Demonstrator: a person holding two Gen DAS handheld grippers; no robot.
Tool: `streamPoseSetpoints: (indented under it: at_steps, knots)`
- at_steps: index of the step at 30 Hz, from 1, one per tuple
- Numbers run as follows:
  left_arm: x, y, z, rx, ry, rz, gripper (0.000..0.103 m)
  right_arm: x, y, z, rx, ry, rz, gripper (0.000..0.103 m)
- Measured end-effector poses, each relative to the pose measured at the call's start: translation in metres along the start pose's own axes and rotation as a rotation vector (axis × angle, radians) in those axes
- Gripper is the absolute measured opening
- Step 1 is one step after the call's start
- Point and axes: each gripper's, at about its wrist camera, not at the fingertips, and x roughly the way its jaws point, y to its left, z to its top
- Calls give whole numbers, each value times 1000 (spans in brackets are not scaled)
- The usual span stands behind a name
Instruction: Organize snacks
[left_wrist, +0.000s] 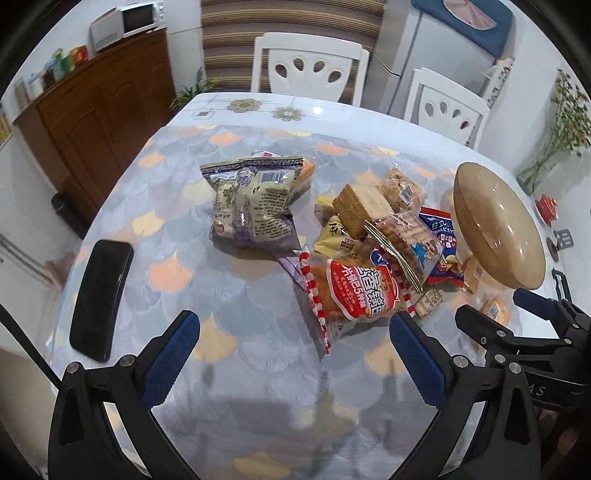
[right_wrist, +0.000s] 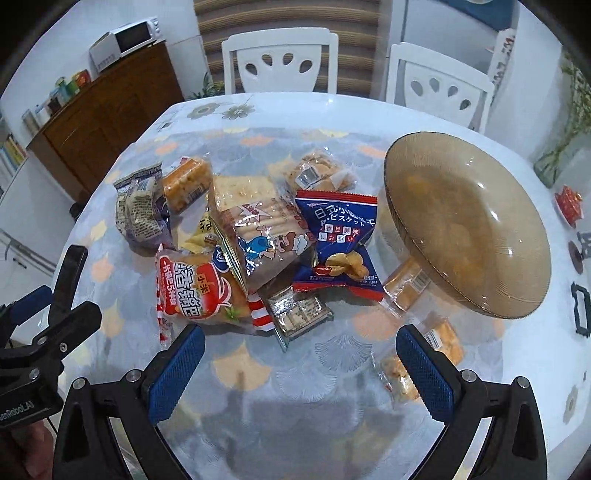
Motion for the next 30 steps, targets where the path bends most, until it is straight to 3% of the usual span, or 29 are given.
streamPoseSetpoints:
  at_steps: [5,13,22,30]
  knots:
    - [-5,-6,-8,-7,-16,103,102,5,3,4,-51,15,38,103]
    - [-17,-7,-16,-69,-25,137,102,7,14,9,-137,19,97,103]
    - [-41,0,-45,-195,-48,250,102,12,22,4,-213,51,168,103]
    - [-58,6,-63,-243,-60,333,102,8,34,5,-246,42,219,103]
